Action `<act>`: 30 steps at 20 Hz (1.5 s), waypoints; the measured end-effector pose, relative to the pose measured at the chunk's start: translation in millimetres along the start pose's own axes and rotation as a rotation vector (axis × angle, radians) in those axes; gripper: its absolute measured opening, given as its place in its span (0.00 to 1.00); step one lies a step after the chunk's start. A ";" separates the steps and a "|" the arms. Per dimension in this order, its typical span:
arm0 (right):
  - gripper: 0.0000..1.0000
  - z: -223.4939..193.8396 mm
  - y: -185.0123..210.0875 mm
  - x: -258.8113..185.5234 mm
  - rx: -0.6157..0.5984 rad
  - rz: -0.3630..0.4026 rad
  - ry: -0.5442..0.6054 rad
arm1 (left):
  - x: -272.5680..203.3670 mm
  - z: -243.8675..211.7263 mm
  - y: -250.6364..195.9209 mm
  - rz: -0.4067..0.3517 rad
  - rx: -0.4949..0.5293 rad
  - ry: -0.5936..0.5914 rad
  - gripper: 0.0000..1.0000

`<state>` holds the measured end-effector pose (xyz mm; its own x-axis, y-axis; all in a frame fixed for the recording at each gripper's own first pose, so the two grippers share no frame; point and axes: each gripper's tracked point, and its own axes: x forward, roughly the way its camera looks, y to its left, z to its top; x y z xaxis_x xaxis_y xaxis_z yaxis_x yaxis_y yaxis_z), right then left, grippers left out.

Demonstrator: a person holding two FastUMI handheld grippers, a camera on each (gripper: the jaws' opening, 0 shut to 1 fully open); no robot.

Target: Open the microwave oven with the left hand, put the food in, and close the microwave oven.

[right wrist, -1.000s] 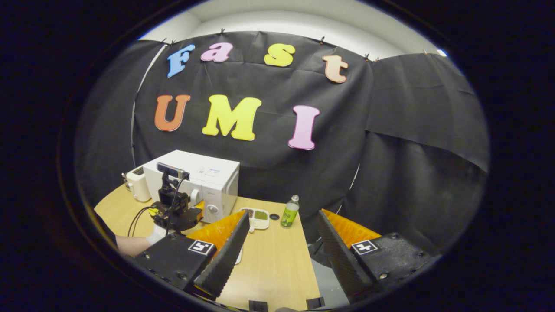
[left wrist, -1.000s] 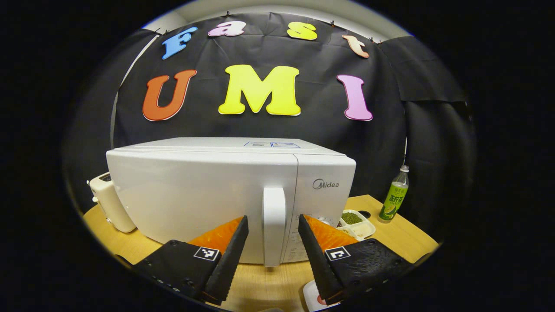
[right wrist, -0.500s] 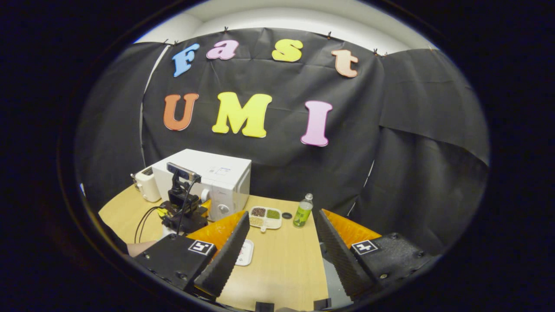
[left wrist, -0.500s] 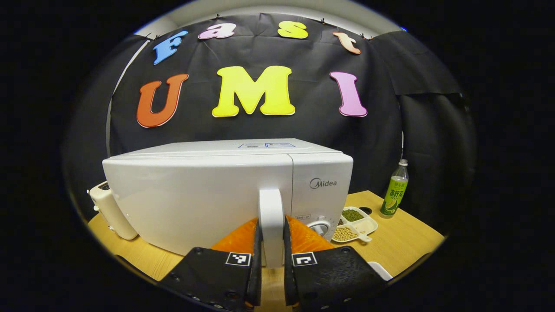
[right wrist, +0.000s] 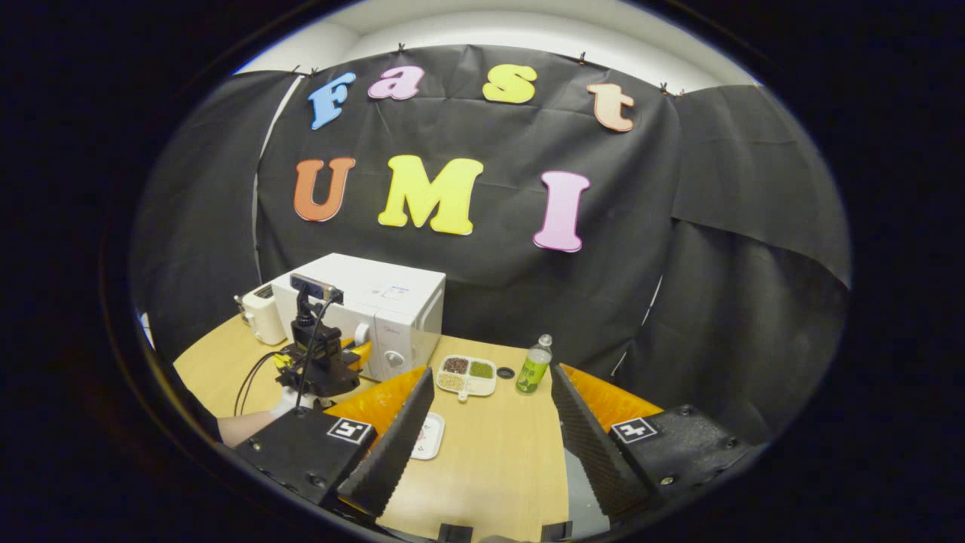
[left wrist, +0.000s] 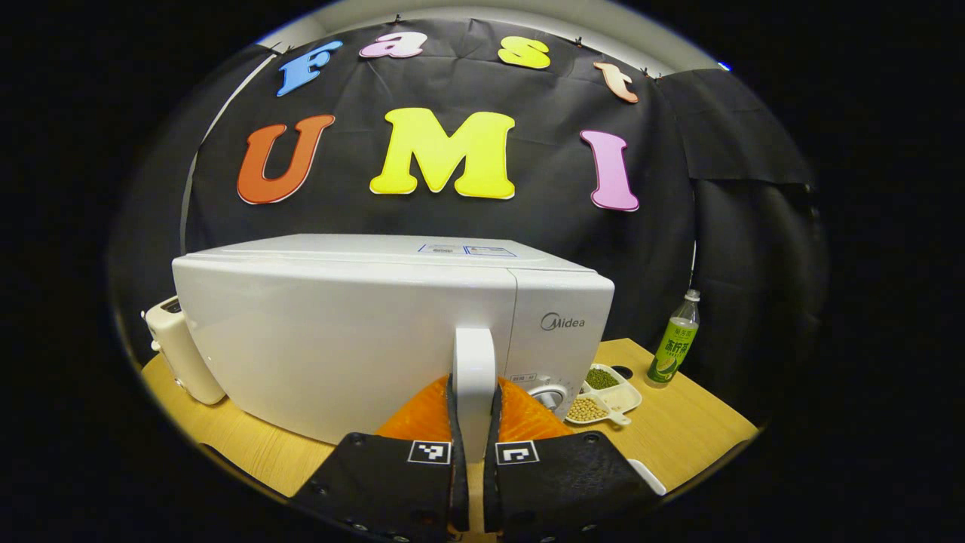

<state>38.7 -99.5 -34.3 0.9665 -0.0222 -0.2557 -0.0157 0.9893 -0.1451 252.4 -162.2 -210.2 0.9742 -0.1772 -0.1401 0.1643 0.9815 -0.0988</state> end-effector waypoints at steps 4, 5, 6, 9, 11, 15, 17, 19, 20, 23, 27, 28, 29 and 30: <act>1.00 8.5 3.8 2.4 -0.003 0.021 -0.023 | -41.6 -4.1 1.9 -0.037 0.010 -0.035 0.07; 1.00 9.9 7.0 3.6 0.000 0.034 -0.028 | -52.4 -9.4 4.3 -0.049 0.015 -0.028 0.07; 1.00 10.3 12.6 6.1 0.001 0.049 -0.031 | -66.5 -11.7 6.0 -0.068 0.013 -0.030 0.07; 1.00 13.3 27.6 14.7 0.003 0.088 -0.036 | -105.0 -20.5 17.8 -0.089 0.046 -0.008 0.07; 1.00 16.5 44.5 16.5 0.013 0.123 -0.043 | -128.7 -25.1 28.9 -0.084 0.050 -0.001 0.07; 1.00 14.8 84.0 10.4 -0.002 0.181 -0.046 | -172.4 -33.2 56.1 -0.066 0.064 0.028 0.07; 1.00 10.4 106.6 2.4 0.002 0.218 -0.041 | -192.9 -37.3 73.3 -0.046 0.070 0.053 0.07; 1.00 2.5 125.1 -2.9 0.004 0.241 -0.029 | -212.6 -41.2 91.7 -0.020 0.064 0.072 0.07; 1.00 -1.0 133.8 -6.0 0.009 0.251 -0.023 | -222.3 -42.5 101.8 -0.005 0.060 0.075 0.07; 1.00 -6.9 158.7 -13.5 0.019 0.275 -0.017 | -247.9 -40.3 132.2 0.038 0.030 0.067 0.19; 1.00 -14.7 182.3 -17.0 0.039 0.308 -0.005 | -270.3 -40.5 175.4 0.100 0.055 0.078 0.43; 1.00 -15.3 187.1 -17.9 0.043 0.310 -0.006 | -275.1 -39.8 185.1 0.117 0.064 0.079 0.48; 1.00 -15.7 191.0 -18.9 0.044 0.313 -0.009 | -280.5 -39.9 196.9 0.140 0.073 0.081 0.53; 1.00 -17.9 194.8 -18.8 0.037 0.315 -0.012 | -286.7 -40.3 208.2 0.160 0.079 0.081 0.70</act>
<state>12.9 91.0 -74.9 0.9186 0.2874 -0.2712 -0.3053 0.9519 -0.0253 1.1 90.0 -230.3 0.9736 -0.0209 -0.2274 0.0233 0.9997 0.0080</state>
